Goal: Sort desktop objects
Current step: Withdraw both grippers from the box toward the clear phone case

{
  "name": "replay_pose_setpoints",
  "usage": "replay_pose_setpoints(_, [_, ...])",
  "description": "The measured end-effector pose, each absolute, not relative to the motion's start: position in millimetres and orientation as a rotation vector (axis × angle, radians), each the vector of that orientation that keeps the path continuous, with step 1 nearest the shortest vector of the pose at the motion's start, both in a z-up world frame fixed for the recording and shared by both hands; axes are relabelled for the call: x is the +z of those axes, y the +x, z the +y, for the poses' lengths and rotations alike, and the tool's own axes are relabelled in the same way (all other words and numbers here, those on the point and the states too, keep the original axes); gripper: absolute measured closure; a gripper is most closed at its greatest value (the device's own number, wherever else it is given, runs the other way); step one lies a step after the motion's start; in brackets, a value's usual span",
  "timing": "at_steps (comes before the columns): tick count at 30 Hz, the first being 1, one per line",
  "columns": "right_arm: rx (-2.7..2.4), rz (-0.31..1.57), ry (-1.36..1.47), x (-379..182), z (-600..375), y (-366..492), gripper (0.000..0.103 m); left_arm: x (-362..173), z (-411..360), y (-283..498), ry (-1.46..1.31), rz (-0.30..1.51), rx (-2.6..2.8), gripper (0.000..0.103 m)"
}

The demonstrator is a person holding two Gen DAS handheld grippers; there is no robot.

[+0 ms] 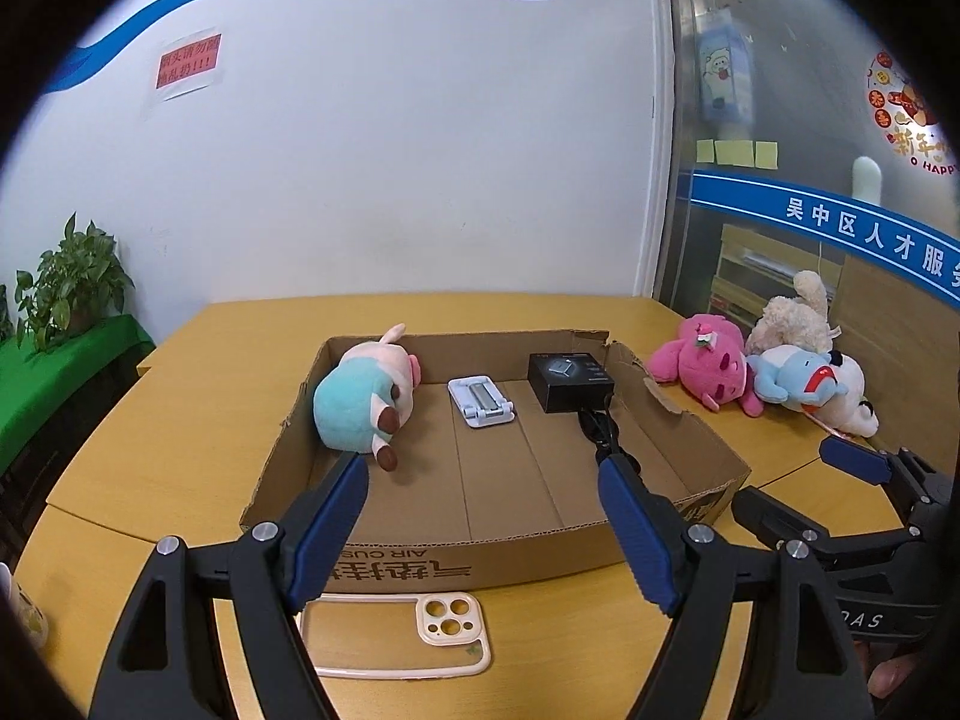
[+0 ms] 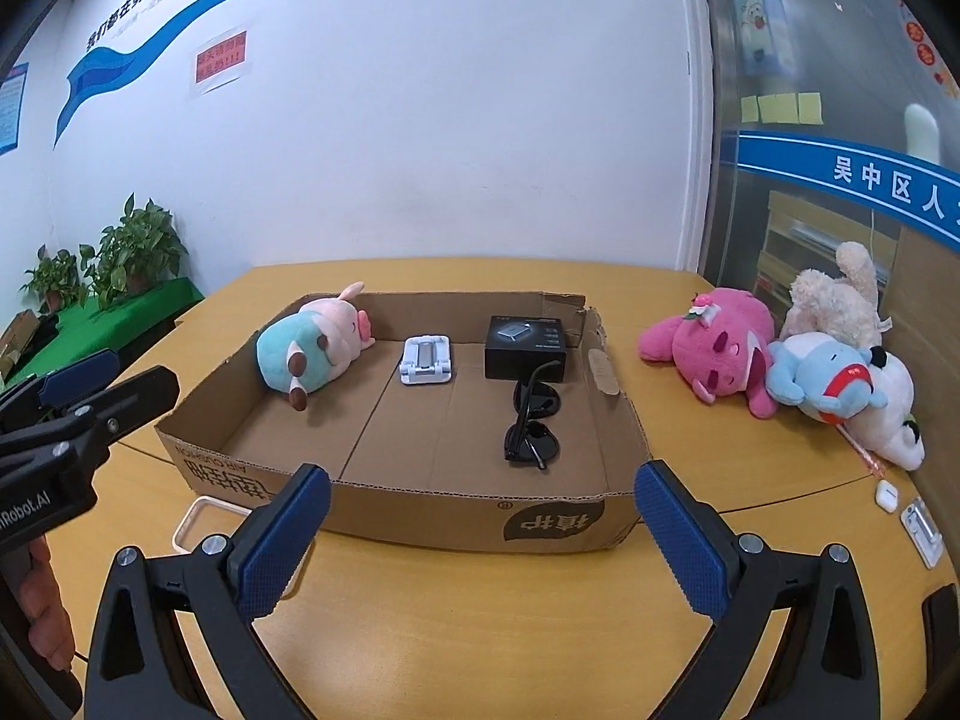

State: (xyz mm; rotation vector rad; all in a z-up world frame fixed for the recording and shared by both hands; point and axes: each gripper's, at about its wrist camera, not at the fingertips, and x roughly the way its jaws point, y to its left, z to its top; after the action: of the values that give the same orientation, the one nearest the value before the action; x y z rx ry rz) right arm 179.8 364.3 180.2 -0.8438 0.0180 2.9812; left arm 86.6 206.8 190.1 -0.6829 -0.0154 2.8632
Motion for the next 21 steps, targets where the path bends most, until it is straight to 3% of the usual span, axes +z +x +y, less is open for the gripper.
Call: replay_pose_setpoints(21, [2.991, -0.001, -0.936, 163, 348, 162, 0.0, 166, 174, 63, -0.825, -0.085, 2.774, 0.024])
